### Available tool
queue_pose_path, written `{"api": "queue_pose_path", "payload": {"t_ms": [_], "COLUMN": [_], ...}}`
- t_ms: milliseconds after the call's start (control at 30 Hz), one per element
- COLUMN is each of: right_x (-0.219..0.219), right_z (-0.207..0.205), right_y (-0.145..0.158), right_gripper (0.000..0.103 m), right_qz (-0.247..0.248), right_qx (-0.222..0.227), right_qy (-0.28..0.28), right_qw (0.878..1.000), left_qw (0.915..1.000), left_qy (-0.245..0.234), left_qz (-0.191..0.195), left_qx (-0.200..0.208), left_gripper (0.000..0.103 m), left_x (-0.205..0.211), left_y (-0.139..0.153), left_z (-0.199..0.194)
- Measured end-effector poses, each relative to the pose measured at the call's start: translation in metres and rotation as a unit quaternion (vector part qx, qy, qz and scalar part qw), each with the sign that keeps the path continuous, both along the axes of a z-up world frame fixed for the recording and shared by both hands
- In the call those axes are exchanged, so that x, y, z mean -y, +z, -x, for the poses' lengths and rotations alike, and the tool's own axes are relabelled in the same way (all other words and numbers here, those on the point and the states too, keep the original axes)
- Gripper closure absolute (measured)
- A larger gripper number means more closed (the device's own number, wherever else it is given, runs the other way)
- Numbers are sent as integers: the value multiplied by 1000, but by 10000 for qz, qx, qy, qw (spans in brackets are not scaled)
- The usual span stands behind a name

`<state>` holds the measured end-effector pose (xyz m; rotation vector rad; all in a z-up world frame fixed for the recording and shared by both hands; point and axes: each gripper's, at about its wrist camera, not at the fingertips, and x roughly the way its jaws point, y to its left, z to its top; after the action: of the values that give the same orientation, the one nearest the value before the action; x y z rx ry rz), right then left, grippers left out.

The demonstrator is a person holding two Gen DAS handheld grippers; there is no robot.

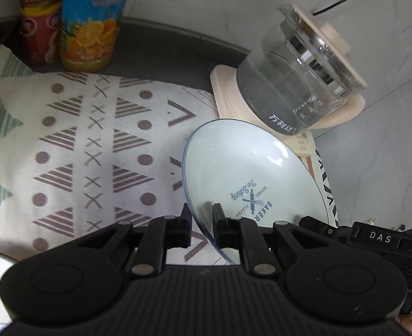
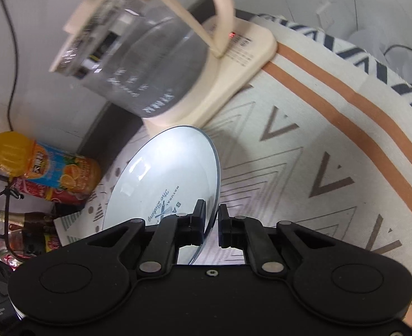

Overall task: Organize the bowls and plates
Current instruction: 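Carry the 'BAKERY' plate back toward the stacked plates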

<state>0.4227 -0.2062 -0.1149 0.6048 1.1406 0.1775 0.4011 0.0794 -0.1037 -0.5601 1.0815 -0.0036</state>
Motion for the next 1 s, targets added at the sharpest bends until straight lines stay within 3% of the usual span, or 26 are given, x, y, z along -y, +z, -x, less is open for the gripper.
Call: {"api": "queue_pose_path", "payload": {"t_ms": [267,1000], "right_x": [-28,-96], "right_z": [21,93], "right_y": [21,47], "right_gripper": [94,93], "right_qz": [63,246], "right_qx": [314,620], "right_qy": [26,-7], "right_qw": [9995,9978], "left_qw": [10000,9992], "left_qy": [-38,-310], "left_qz": [-62,-184], "left_qx": [62,186], "left_gripper": [90,90], "left_x": [-21,-76], "left_y": [16,36], "left_z": [27,91]}}
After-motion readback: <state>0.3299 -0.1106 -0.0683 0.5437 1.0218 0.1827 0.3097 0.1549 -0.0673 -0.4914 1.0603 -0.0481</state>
